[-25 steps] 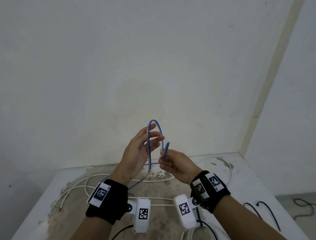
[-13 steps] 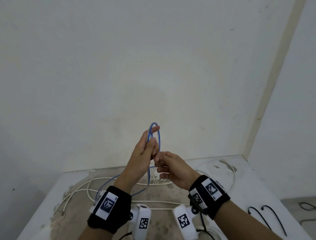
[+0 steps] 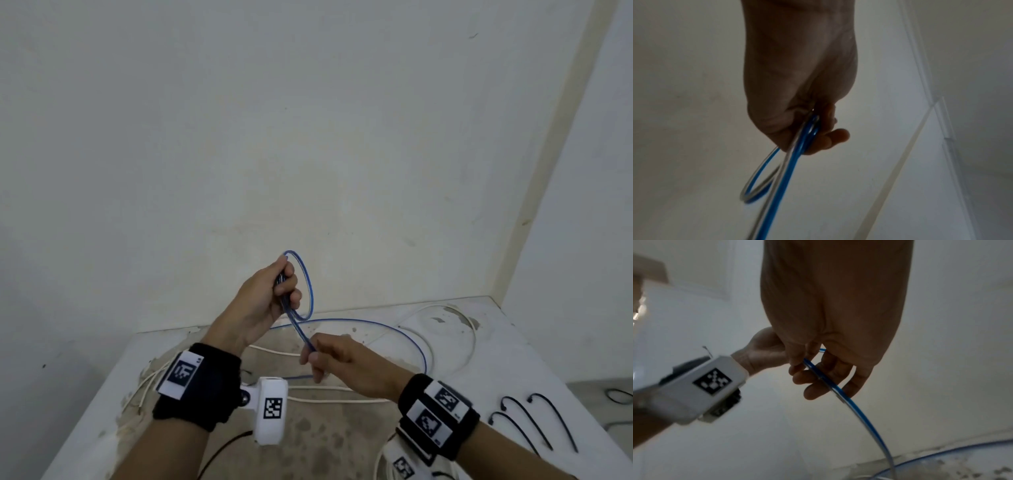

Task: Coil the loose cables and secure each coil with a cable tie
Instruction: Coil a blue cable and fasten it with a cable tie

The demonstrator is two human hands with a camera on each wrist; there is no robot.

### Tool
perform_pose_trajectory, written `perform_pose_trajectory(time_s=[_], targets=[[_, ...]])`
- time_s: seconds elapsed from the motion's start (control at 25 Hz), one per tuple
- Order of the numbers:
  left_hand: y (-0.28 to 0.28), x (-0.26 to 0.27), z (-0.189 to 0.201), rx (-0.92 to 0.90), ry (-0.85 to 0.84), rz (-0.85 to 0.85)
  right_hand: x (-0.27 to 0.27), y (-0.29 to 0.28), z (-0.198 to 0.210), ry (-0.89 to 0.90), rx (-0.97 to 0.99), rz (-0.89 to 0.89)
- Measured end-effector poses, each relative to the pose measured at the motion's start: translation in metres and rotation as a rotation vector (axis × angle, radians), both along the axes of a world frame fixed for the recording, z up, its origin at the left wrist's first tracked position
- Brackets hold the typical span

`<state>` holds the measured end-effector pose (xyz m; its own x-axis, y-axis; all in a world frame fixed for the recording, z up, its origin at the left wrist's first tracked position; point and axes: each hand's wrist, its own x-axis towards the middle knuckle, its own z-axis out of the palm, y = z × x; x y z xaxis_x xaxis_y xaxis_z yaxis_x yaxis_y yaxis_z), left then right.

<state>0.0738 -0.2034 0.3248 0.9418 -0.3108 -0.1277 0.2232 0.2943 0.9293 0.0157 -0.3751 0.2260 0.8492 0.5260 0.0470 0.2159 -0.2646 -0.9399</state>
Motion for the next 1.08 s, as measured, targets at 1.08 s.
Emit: perform_pose_trajectory(time_s=[1.08], targets=[[0.043, -0.026, -0.023, 0.298, 0.197, -0.331, 0.068, -0.071, 0.047, -0.248, -0.129, -0.637]])
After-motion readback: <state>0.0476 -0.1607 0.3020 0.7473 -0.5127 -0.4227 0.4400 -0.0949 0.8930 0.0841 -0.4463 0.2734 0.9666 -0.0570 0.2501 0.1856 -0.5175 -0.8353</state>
